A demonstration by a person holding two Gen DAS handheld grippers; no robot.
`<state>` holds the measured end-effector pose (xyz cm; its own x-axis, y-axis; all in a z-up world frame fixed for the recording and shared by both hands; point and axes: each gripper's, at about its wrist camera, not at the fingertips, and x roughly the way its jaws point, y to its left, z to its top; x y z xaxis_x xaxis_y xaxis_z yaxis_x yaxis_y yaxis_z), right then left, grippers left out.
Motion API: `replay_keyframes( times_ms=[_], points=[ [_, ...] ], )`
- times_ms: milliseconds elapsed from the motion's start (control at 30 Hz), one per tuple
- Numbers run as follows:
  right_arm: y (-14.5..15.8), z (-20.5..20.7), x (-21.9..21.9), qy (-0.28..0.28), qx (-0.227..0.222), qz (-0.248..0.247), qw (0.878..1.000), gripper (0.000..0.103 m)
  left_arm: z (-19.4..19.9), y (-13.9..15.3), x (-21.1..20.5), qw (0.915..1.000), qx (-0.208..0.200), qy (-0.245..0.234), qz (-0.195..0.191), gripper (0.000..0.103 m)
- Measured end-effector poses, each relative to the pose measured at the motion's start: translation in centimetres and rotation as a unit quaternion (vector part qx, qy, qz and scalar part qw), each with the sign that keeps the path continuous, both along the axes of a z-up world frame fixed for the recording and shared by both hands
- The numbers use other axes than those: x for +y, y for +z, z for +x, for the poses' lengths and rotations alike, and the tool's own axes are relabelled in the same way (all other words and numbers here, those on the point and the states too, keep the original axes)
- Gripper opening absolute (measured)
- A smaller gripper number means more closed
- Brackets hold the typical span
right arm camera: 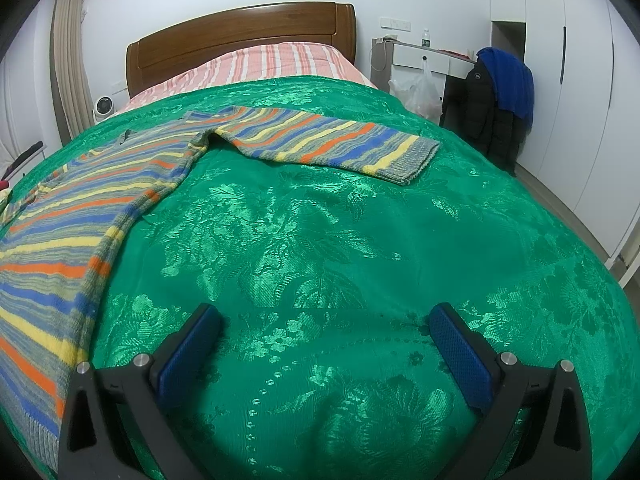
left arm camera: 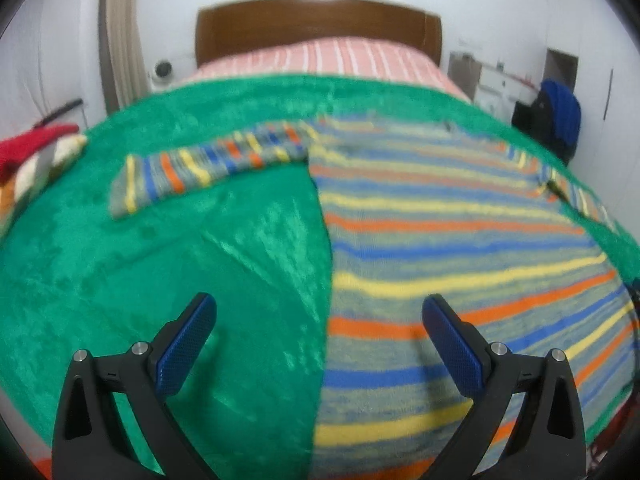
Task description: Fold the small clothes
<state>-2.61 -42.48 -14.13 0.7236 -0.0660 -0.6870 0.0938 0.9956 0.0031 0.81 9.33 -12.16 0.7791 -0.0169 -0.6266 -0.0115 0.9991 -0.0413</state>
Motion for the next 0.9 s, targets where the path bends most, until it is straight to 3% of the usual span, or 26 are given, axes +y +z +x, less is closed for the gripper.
replay_keyframes(
  times_ms=[100,300,400,467,533,667,733,800,900],
  points=[
    [0.0,0.0,0.0,0.0,0.0,0.0,1.0,0.103,0.1,0.4,1.0,0.9997,-0.013,0.021,0.003,0.103],
    [0.0,0.0,0.0,0.0,0.001,-0.001,1.0,0.103,1.8,-1.6,4.4,0.9959,0.029,0.078,-0.034,0.103],
    [0.7,0.3,0.1,0.006,0.025,-0.002,1.0,0.103,2.5,-2.5,4.7,0.9949,0.048,0.086,-0.025,0.103],
    [2.3,0.6,-0.6,0.016,0.036,0.034,0.999,0.102,2.5,-2.7,4.3,0.9954,0.045,0.083,-0.015,0.103],
    [4.4,0.9,-2.1,0.023,0.016,0.078,0.997,0.102,2.5,-2.9,3.9,0.9957,0.045,0.081,-0.003,0.103],
    [8.5,4.7,-8.0,0.007,0.003,0.148,0.989,0.102,2.5,-3.1,3.6,0.9956,0.043,0.082,0.008,0.103],
    [8.6,7.4,-11.7,-0.021,0.025,0.207,0.978,0.099,2.5,-3.1,3.6,0.9956,0.043,0.083,0.009,0.103],
    [7.3,10.6,-15.4,-0.056,0.066,0.295,0.952,0.072,2.5,-3.1,3.6,0.9956,0.042,0.083,0.01,0.103],
    [4.1,13.7,-17.5,-0.082,0.119,0.375,0.916,0.063,2.5,-3.1,3.4,0.9955,0.04,0.084,0.016,0.103]
  ],
)
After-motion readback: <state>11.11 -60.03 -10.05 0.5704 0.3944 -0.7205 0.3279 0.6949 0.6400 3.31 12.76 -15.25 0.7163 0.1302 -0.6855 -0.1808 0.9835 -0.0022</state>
